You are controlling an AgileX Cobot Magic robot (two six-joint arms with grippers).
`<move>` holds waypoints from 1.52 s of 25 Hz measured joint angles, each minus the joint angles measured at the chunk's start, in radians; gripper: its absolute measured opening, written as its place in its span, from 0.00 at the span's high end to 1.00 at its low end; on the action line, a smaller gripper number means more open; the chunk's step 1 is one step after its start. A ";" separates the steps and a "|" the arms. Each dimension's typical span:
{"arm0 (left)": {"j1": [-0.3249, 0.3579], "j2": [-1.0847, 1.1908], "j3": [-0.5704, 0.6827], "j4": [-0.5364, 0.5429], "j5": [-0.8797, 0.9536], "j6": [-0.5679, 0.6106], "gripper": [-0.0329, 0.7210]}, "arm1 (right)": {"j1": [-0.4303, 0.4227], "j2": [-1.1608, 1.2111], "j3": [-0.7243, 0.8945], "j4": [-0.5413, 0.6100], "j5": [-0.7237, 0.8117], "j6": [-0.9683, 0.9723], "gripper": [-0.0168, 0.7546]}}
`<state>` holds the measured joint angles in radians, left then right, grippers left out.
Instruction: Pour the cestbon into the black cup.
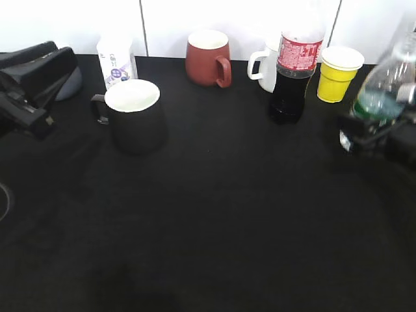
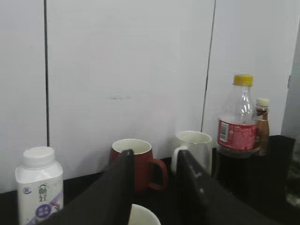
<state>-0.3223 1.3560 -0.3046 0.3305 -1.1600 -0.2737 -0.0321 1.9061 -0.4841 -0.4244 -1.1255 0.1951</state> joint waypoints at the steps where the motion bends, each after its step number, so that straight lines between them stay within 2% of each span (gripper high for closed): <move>1: 0.000 0.000 0.000 0.002 0.001 -0.010 0.64 | 0.000 0.016 0.000 0.007 -0.001 -0.030 0.34; 4: 0.000 -0.001 0.000 0.023 0.003 -0.015 0.64 | 0.000 0.052 -0.004 0.008 -0.034 -0.052 0.31; 7: 0.000 -0.001 0.000 0.042 0.004 -0.016 0.64 | 0.000 0.057 -0.004 0.010 -0.029 -0.019 0.16; 8: 0.000 -0.001 0.000 0.042 0.004 -0.016 0.64 | 0.000 0.057 -0.002 0.015 -0.028 -0.001 0.13; 11: 0.000 -0.001 0.000 0.042 0.001 -0.016 0.64 | 0.000 0.039 0.035 0.056 -0.022 0.005 0.12; 18: 0.000 -0.001 0.000 0.042 -0.002 -0.017 0.64 | 0.000 -0.086 0.142 0.059 0.037 0.010 0.12; 22: 0.000 -0.015 0.000 0.042 0.059 -0.059 0.64 | 0.000 -0.251 0.191 0.059 0.189 0.011 0.12; 26: 0.000 -0.091 -0.069 0.043 0.391 -0.062 0.64 | 0.000 -0.469 0.192 0.063 0.486 0.011 0.13; 29: 0.000 -0.150 -0.169 0.029 0.724 -0.062 0.64 | 0.000 -0.604 0.104 0.067 0.889 0.020 0.14; 30: -0.005 -0.171 -0.217 -0.023 0.907 -0.062 0.64 | 0.000 -0.639 0.046 0.098 1.060 0.048 0.17; 32: -0.019 -0.217 -0.337 -0.139 1.241 -0.065 0.64 | 0.000 -0.709 -0.104 0.263 1.362 0.064 0.23; 34: -0.054 -0.307 -0.441 -0.175 1.480 -0.066 0.64 | 0.000 -0.790 -0.244 0.453 1.590 -0.022 0.25; 36: -0.090 -0.432 -0.465 -0.179 1.611 -0.066 0.64 | 0.000 -0.910 -0.286 0.688 1.676 -0.228 0.25; 38: -0.114 -0.589 -0.467 -0.184 1.790 -0.032 0.64 | 0.000 -1.060 -0.277 0.783 1.768 -0.341 0.26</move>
<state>-0.4358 0.7671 -0.7713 0.1468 0.6295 -0.3061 -0.0321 0.8458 -0.7616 0.3585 0.6427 -0.1460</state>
